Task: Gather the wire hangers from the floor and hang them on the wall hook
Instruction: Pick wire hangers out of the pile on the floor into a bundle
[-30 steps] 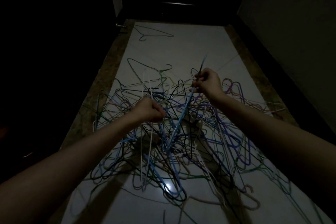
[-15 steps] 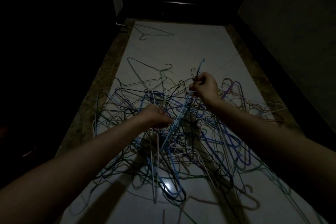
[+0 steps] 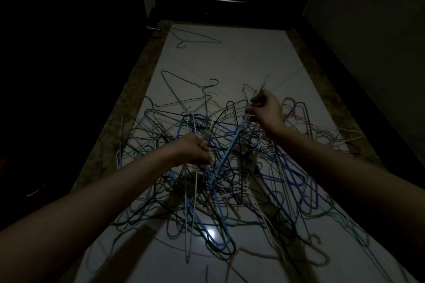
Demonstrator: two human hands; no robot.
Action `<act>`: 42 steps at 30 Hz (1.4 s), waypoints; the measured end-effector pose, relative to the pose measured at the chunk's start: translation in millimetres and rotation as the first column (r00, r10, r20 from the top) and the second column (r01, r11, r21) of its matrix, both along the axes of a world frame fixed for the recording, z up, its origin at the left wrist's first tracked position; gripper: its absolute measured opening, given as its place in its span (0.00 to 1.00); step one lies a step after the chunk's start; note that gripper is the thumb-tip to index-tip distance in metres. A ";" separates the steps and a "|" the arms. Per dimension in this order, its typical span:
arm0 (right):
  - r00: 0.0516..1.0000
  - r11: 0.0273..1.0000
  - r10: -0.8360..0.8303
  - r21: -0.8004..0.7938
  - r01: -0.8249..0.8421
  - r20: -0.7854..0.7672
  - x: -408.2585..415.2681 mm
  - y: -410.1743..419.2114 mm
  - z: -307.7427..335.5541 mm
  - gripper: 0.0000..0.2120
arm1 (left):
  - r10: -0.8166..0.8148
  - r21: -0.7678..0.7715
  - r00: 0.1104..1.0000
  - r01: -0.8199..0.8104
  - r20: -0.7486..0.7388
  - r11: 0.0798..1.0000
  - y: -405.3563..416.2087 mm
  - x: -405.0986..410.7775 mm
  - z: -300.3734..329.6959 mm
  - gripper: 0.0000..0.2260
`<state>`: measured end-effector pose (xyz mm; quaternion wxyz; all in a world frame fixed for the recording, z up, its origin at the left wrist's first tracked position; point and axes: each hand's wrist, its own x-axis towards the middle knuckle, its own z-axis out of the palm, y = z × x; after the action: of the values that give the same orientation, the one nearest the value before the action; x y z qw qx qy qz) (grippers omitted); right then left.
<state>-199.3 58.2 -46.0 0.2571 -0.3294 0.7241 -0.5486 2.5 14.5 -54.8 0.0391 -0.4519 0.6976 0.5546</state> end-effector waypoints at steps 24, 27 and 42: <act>0.997 0.965 -0.043 -0.262 0.023 -0.072 -9.2 -14.2 67.2 0.17 | -0.025 -0.206 1.000 0.021 -0.017 0.978 -25.3 17.1 26.1 0.13; 0.992 0.967 -0.034 -0.254 0.003 -0.120 -10.0 -13.5 71.2 0.17 | -0.003 -0.351 1.000 0.008 0.016 0.936 -30.3 18.5 29.1 0.11; 0.949 0.939 0.311 -0.174 -0.297 0.058 35.6 -14.0 66.3 0.09 | 0.264 -0.077 0.891 -0.313 -0.370 0.947 -52.8 28.8 76.7 0.08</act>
<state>-163.6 44.2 20.4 0.3413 -0.4339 0.6056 -0.5732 31.2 -38.3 22.0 -0.2011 -0.4447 0.6538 0.5782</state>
